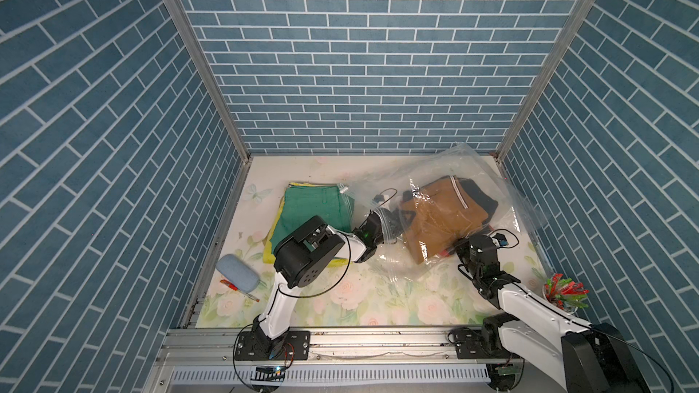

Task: Take the trousers out of the vacuum bag
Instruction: Take out the trousers from the vacuum bag.

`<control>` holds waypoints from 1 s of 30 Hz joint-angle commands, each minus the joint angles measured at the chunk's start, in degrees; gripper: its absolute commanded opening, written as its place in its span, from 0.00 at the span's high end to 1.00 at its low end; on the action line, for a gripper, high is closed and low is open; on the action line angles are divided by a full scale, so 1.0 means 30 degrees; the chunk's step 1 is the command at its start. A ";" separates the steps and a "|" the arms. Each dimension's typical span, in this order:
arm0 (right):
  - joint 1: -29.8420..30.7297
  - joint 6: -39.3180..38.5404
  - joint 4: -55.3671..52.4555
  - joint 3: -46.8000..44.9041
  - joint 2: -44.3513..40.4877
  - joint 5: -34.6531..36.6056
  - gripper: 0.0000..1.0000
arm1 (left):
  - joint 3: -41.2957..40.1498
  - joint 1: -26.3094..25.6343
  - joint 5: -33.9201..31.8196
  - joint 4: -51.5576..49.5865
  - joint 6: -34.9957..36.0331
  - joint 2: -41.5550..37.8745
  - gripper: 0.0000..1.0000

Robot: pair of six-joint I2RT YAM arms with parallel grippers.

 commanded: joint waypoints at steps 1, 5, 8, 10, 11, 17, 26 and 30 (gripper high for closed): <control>0.0322 0.0331 0.0861 0.0641 0.0265 -0.0297 1.00 | -0.1498 -0.0236 0.1415 0.0830 0.0409 -0.0699 1.00; 0.0300 0.0278 0.0753 0.0556 0.0230 -0.0286 1.00 | -0.3266 0.0061 0.1757 0.1356 0.0428 -0.1266 1.00; 0.0270 0.0271 0.0700 0.0450 0.0106 -0.0020 1.00 | -0.4243 0.0138 0.1986 0.1619 0.0409 -0.1830 1.00; 0.0279 0.0314 0.0754 0.0453 0.0156 0.0081 1.00 | -0.4745 0.0082 0.1981 0.1499 0.0493 -0.2180 1.00; 0.0281 0.0356 0.0790 0.0450 0.0214 0.0091 1.00 | -0.5069 0.0065 0.1933 0.1540 0.0506 -0.2362 1.00; 0.0273 0.0643 0.1115 0.0469 0.0486 0.0171 1.00 | -0.7062 -0.0550 0.1382 0.2934 -0.0119 -0.2847 1.00; 0.0278 0.0737 0.1210 0.0341 0.0502 0.0232 1.00 | -0.8179 -0.2604 -0.0704 0.3818 -0.0950 -0.3177 1.00; 0.0279 0.0793 0.1233 0.0291 0.0475 0.0188 1.00 | -0.7840 -0.3240 -0.0986 0.3006 -0.0510 -0.3563 1.00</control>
